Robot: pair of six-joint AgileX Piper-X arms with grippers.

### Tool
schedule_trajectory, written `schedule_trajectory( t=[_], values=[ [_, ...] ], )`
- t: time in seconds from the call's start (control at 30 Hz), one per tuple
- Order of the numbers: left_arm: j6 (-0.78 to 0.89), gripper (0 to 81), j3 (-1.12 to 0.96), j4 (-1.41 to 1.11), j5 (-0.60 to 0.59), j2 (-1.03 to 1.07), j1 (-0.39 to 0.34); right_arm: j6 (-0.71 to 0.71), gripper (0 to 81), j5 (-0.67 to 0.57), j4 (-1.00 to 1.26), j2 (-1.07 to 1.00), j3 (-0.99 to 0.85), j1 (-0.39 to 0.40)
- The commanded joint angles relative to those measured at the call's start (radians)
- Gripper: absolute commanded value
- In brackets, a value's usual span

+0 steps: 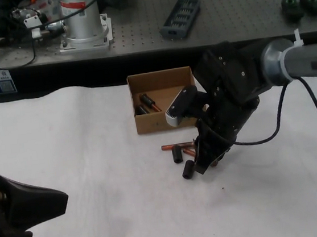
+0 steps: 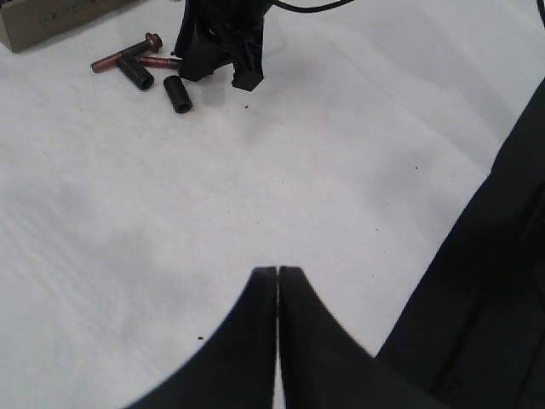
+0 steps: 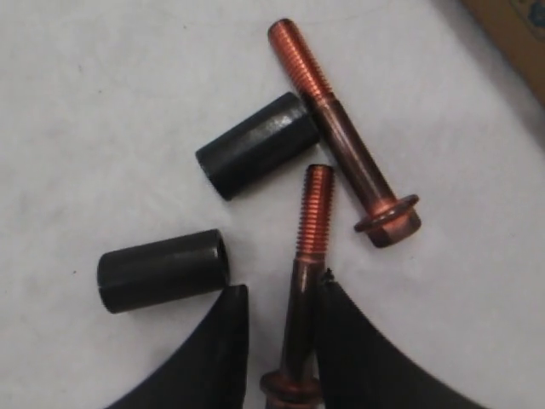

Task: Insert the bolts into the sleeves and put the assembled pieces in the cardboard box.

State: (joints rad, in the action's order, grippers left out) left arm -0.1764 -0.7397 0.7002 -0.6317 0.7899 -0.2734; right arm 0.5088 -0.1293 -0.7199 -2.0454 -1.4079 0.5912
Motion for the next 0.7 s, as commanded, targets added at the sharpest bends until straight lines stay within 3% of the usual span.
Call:
schedule_trajectory(
  t=[0.0, 0.3, 0.43, 0.67],
  values=[
    [0.012, 0.7, -0.004, -0.007, -0.001, 0.002, -0.003, 0.008, 21.8, -0.016, -0.003, -0.02, -0.007, 0.003],
    [0.012, 0.7, -0.004, -0.007, -0.001, 0.002, -0.003, 0.008, 19.5, -0.016, -0.033, -0.025, -0.007, 0.003],
    [0.012, 0.7, -0.004, -0.007, -0.001, 0.002, -0.003, 0.008, 0.8, -0.005, -0.044, -0.025, -0.007, 0.003],
    [0.012, 0.7, -0.004, -0.007, -0.001, 0.002, -0.003, 0.008, 2.9, 0.089, -0.117, 0.0, -0.007, 0.005]
  ],
)
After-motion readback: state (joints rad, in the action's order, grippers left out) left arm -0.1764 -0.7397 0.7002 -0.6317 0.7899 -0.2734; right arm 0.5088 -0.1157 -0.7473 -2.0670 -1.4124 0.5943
